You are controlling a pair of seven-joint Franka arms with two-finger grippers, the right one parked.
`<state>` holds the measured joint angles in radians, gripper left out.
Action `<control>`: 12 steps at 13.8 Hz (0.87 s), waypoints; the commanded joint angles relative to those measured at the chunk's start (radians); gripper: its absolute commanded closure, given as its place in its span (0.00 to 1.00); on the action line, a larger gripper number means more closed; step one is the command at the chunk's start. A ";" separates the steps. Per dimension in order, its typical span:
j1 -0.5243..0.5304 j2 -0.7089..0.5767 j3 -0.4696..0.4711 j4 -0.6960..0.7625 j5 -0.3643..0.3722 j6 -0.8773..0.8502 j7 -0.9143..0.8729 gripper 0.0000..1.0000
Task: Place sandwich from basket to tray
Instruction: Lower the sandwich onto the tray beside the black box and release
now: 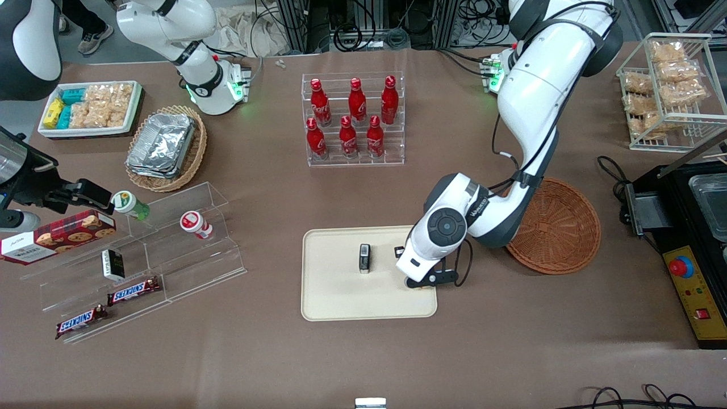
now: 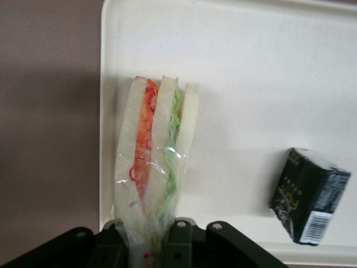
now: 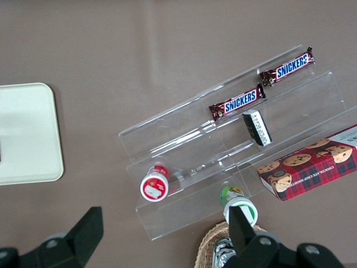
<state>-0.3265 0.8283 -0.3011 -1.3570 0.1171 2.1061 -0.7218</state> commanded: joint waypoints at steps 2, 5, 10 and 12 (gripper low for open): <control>-0.008 0.032 0.008 0.048 0.018 0.000 0.024 1.00; -0.006 0.048 0.013 0.073 0.019 0.006 0.016 0.72; -0.008 0.049 0.014 0.078 0.064 0.018 0.010 0.00; -0.008 0.034 0.014 0.076 0.081 0.015 0.009 0.00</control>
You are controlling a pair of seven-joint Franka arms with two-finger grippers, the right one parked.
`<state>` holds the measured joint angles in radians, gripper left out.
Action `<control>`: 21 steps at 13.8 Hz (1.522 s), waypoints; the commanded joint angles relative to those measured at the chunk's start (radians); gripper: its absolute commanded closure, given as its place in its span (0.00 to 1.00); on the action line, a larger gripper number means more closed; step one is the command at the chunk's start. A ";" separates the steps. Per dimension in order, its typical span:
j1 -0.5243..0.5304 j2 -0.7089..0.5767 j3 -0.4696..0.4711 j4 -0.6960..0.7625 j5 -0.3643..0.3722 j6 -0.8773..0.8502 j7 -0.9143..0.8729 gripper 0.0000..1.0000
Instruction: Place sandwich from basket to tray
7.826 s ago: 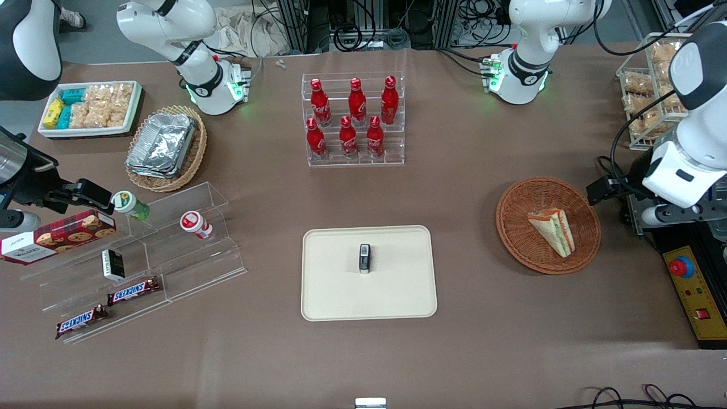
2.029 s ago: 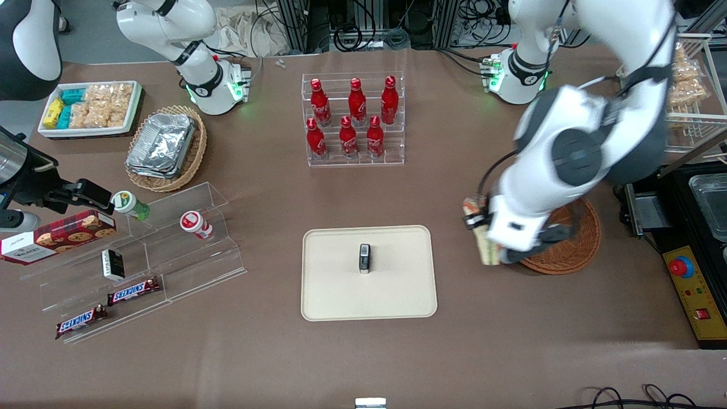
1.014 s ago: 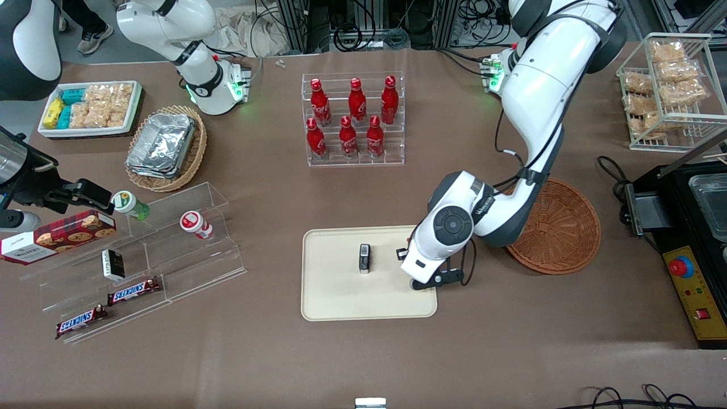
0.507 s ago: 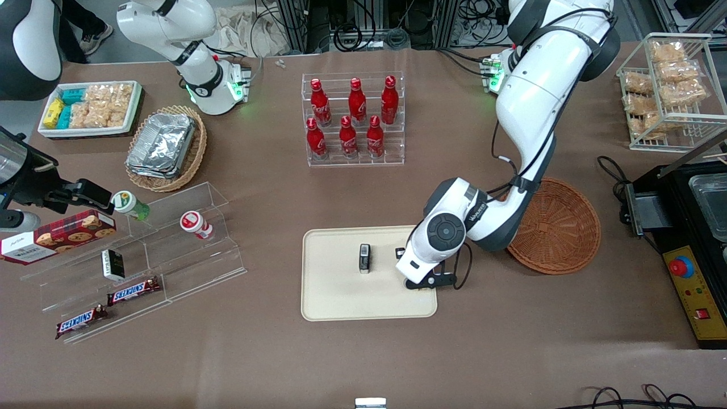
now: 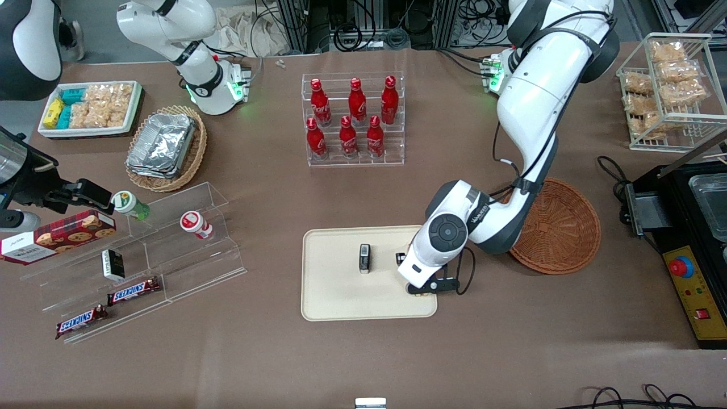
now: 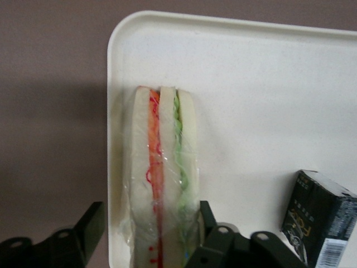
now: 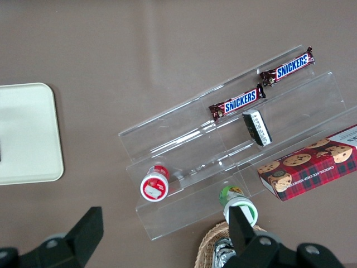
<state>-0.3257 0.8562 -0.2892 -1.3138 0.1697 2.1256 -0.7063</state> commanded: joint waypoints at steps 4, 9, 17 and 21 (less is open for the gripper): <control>0.007 -0.094 0.002 0.027 0.028 -0.041 -0.071 0.00; 0.098 -0.287 -0.001 0.005 0.004 -0.249 -0.091 0.00; 0.393 -0.708 0.001 -0.311 -0.162 -0.282 0.146 0.01; 0.343 -0.882 0.197 -0.548 -0.260 -0.170 0.416 0.01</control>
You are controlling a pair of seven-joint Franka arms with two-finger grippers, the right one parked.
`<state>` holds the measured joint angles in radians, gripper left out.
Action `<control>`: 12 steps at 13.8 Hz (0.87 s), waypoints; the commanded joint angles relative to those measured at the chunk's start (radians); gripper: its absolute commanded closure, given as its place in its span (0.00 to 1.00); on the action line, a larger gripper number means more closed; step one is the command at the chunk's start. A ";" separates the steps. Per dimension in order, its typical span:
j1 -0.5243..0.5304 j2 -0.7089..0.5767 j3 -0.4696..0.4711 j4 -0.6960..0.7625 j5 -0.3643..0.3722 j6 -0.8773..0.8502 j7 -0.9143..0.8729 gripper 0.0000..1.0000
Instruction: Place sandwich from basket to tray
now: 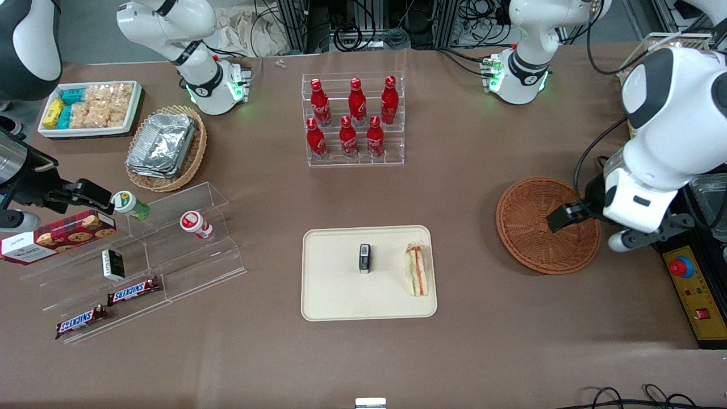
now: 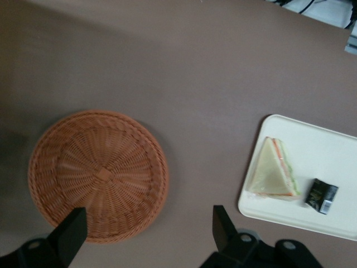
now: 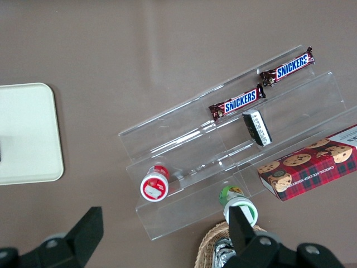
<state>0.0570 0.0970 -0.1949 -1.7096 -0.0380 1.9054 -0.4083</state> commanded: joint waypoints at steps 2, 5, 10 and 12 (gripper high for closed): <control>-0.036 -0.129 0.132 -0.153 -0.049 0.009 0.202 0.01; -0.032 -0.086 0.134 -0.110 0.021 -0.042 0.273 0.01; -0.037 0.053 0.129 0.183 0.053 -0.316 0.270 0.00; -0.046 0.082 0.126 0.199 0.066 -0.330 0.263 0.00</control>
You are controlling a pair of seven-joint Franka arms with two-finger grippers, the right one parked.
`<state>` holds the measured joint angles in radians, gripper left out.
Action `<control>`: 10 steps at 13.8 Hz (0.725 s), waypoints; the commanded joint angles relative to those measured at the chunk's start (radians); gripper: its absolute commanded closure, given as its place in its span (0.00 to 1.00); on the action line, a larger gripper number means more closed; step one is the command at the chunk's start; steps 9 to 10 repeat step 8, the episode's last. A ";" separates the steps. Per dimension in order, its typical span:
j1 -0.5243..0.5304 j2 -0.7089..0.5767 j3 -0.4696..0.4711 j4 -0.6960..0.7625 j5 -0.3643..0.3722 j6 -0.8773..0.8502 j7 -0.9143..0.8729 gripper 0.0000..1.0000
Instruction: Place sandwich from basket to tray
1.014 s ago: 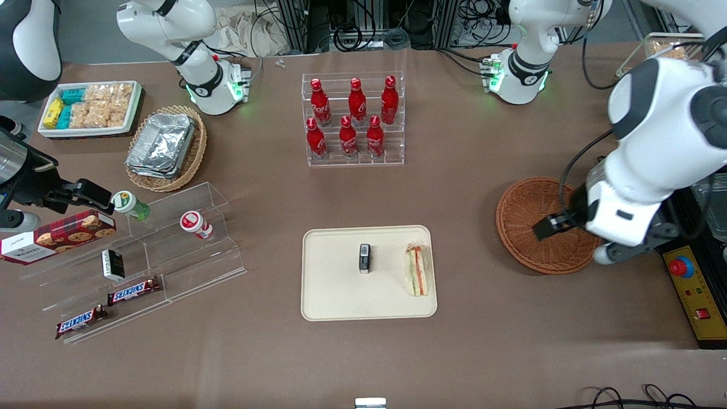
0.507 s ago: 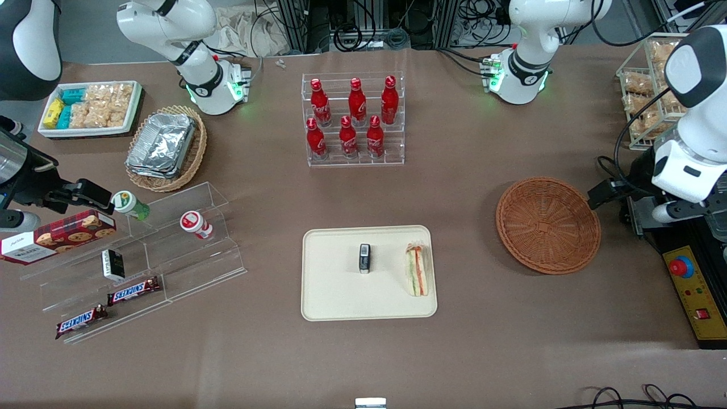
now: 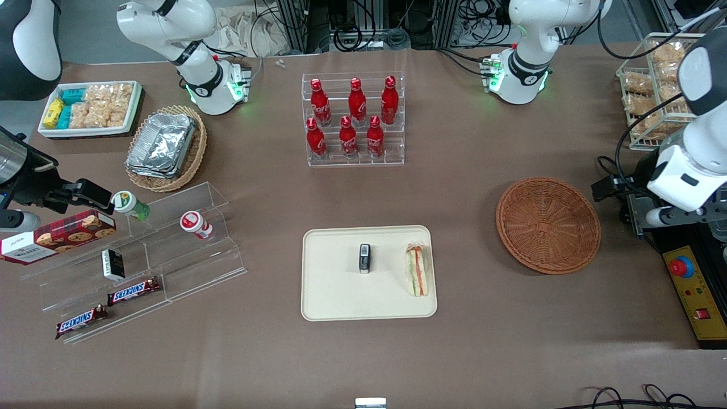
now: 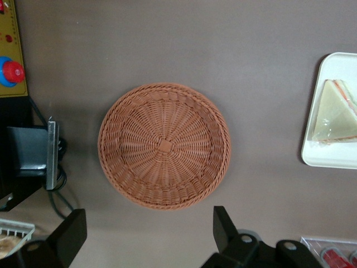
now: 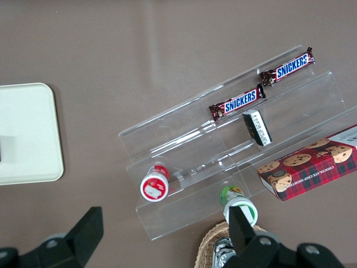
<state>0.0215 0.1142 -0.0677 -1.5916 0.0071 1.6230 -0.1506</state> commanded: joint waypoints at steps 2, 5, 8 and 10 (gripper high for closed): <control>-0.021 0.111 -0.004 0.158 0.088 -0.051 0.011 0.00; -0.026 0.136 -0.004 0.176 0.108 -0.055 0.014 0.00; -0.029 0.128 -0.003 0.179 0.100 -0.054 0.014 0.00; -0.029 0.128 -0.003 0.179 0.100 -0.054 0.014 0.00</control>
